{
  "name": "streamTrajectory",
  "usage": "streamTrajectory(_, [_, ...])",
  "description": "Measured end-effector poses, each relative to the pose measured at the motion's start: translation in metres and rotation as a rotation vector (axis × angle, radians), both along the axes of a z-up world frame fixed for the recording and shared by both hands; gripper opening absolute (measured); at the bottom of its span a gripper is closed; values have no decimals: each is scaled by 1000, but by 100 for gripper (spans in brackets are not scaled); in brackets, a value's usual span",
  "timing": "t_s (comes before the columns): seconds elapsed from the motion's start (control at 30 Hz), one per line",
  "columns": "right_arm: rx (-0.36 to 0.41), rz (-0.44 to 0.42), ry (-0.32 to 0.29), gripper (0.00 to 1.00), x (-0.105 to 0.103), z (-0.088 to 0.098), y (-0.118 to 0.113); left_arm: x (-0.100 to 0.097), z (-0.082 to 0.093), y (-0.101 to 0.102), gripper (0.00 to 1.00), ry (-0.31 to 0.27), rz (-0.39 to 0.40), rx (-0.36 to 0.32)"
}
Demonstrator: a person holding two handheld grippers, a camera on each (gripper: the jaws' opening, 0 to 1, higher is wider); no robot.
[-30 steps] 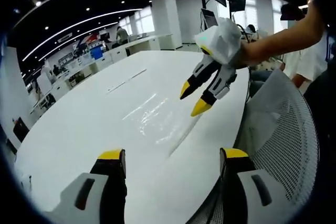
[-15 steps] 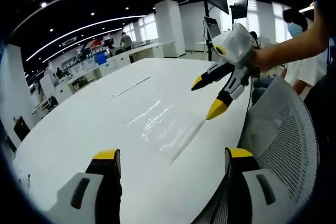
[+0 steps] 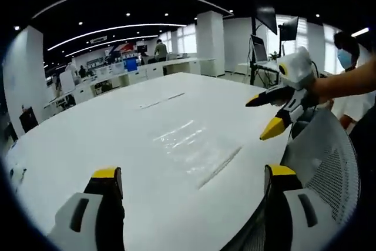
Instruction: Open the resealable bag by pulling the two sides of the seal apart until the entire bag opening is separated and visibly accessible.
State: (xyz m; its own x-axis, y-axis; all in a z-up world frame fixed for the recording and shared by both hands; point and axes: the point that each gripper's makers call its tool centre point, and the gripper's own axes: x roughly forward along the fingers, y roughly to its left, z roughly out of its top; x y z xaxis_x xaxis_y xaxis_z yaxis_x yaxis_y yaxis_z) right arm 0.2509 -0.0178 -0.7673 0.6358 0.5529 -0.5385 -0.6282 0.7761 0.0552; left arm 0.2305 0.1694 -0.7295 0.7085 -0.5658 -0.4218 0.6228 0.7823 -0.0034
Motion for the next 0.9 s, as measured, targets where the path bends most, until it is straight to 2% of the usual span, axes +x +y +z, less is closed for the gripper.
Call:
streamTrajectory(0.13, [32,-37,2,100,-4,1,-5,0,-5,2,99,13,11,-12])
streamTrajectory(0.33, [35,-49,11,100,-11,-2,-7,-2,-5,3,99,20,19,-31])
streamTrajectory(0.4, [39,-50,21,100,-13,-3,-8,-1,-8,4,99,23,25,-19])
streamTrajectory(0.43, [40,-54,33,100,-14,-5,-9,1,-8,8,99,5,40,-1])
streamTrajectory(0.7, [65,-77,42,100,-15,-7,-11,-1,-13,12,99,33,49,-6])
streamTrajectory(0.9, [85,-94,44,99,-14,-6,-12,0,-11,14,99,30,63,-35])
